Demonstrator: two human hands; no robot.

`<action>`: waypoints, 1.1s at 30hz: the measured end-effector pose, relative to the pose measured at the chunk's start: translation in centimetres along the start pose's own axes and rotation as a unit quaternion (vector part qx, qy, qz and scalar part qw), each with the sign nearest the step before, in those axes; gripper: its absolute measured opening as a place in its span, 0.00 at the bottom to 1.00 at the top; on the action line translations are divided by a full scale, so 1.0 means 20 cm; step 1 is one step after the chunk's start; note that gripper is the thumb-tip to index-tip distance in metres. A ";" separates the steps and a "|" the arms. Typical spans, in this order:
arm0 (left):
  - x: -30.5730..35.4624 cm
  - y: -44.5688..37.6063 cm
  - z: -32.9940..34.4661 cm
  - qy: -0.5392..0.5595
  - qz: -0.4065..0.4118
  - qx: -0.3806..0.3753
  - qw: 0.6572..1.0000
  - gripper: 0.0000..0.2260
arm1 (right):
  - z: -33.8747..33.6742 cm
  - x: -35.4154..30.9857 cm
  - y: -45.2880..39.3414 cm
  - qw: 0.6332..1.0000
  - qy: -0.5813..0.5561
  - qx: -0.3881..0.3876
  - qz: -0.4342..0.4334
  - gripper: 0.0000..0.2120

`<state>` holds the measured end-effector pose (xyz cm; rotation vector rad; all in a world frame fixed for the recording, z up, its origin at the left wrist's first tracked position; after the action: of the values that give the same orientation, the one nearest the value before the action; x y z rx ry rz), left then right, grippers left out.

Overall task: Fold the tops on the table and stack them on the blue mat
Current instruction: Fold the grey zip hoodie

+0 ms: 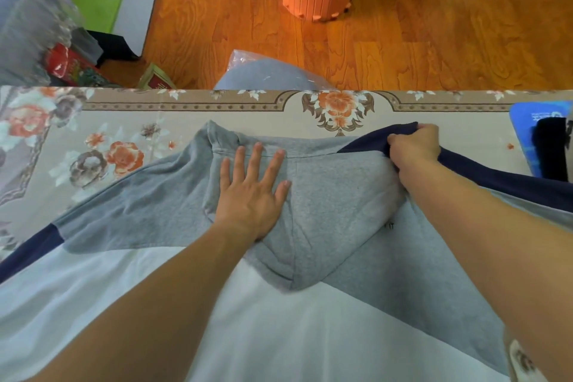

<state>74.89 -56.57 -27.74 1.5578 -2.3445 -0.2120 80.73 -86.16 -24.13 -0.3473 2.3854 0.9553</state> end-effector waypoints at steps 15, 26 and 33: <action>-0.01 0.16 0.02 0.009 -0.036 -0.007 0.999 0.29 | 0.08 0.30 0.17 0.795 0.513 0.023 -0.323 0.33; 0.19 0.41 0.19 -0.001 0.048 0.036 0.998 0.30 | 0.15 0.75 0.58 0.687 0.498 -0.009 -0.529 0.29; 0.25 0.64 0.16 0.014 0.020 -0.008 1.000 0.37 | -0.04 0.74 0.84 0.815 0.335 0.022 -0.473 0.28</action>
<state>60.94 -56.27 -26.12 1.4947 -2.3454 -0.1972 61.22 -75.32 -22.77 -1.8874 2.2511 0.2909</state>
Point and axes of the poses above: each hand's wrist, its own y-axis away from the middle knuckle, its own z-axis out of the palm, x = y × z, the point moved 4 cm from there along -y, towards the middle knuckle, and after that the axes turned 15 degrees about z, right-handed, at the moved point
